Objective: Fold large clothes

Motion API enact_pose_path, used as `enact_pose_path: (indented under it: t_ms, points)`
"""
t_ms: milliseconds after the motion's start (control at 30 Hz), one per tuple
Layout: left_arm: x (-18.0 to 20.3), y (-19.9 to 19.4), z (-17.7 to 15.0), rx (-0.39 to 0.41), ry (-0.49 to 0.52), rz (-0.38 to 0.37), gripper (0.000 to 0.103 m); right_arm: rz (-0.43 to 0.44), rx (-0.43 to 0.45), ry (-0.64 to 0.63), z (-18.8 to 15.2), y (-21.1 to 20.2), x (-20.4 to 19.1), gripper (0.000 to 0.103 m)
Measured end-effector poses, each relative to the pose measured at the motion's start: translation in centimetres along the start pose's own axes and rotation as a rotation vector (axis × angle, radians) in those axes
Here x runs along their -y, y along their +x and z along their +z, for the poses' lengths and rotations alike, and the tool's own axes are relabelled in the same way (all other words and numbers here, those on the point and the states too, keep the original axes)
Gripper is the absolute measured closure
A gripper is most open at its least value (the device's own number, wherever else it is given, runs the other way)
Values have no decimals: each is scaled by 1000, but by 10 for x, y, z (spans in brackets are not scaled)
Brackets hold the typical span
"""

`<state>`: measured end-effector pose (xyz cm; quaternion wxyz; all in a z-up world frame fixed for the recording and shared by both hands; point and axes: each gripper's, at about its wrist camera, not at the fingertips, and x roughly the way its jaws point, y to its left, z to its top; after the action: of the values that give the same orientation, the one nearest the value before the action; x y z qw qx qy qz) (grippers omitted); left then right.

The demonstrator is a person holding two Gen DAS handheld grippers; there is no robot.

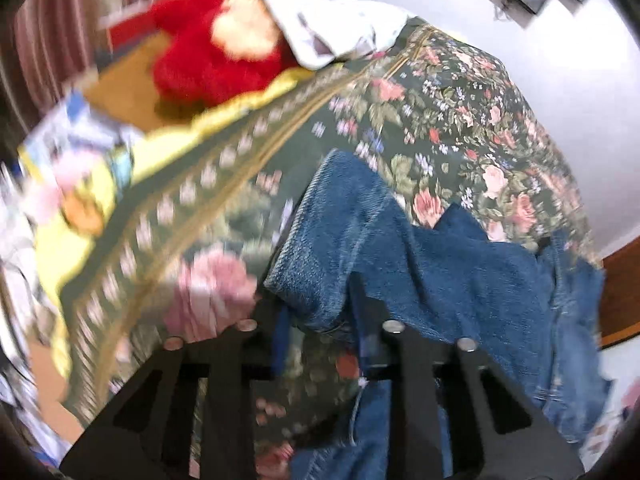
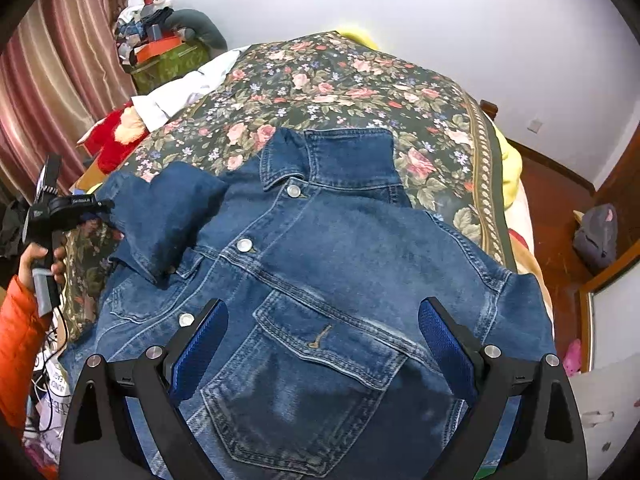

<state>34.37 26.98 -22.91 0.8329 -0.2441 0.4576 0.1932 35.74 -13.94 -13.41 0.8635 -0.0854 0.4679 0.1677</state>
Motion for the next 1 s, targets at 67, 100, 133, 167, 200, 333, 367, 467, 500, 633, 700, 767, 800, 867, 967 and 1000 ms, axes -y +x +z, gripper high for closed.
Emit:
enact_pose_path:
  t_ms: [67, 100, 133, 167, 200, 333, 367, 467, 500, 633, 700, 767, 800, 867, 967, 1000]
  points:
    - [18, -18, 5, 60, 63, 9, 83, 0, 7, 2, -2, -1, 3, 7]
    - [22, -24, 8, 81, 82, 5, 83, -3, 11, 2, -3, -1, 4, 7]
    - [35, -36, 11, 117, 115, -1, 83, -7, 16, 1, -4, -2, 5, 7]
    - [51, -53, 13, 160, 156, -13, 83, -16, 24, 1, -5, -3, 8, 7]
    - [64, -66, 14, 191, 188, -26, 83, -21, 29, 2, -5, -4, 9, 7]
    - [139, -132, 13, 320, 367, -152, 83, -13, 55, 17, -9, -11, 17, 7]
    - [154, -145, 9, 335, 403, -177, 83, -9, 64, 25, -11, -14, 20, 7]
    - [210, -172, -6, 338, 522, -287, 88, -8, 89, 46, -17, -23, 30, 7]
    - [225, -177, -12, 327, 552, -324, 90, -10, 96, 53, -19, -26, 33, 8]
    - [290, -180, -48, 256, 687, -427, 92, -23, 124, 93, -30, -43, 52, 7]
    - [318, -174, -71, 227, 759, -446, 92, -31, 137, 124, -38, -52, 66, 7]
    - [339, -162, -98, 167, 824, -463, 92, -39, 140, 152, -44, -58, 78, 7]
    - [349, -152, -111, 112, 852, -472, 92, -44, 140, 170, -48, -61, 86, 7]
    - [358, -135, -133, 22, 887, -482, 92, -45, 135, 203, -55, -65, 99, 7]
    - [365, -108, -164, -117, 938, -463, 92, -34, 123, 242, -64, -66, 111, 7]
    - [365, -103, -171, -150, 945, -464, 92, -32, 120, 255, -67, -65, 114, 7]
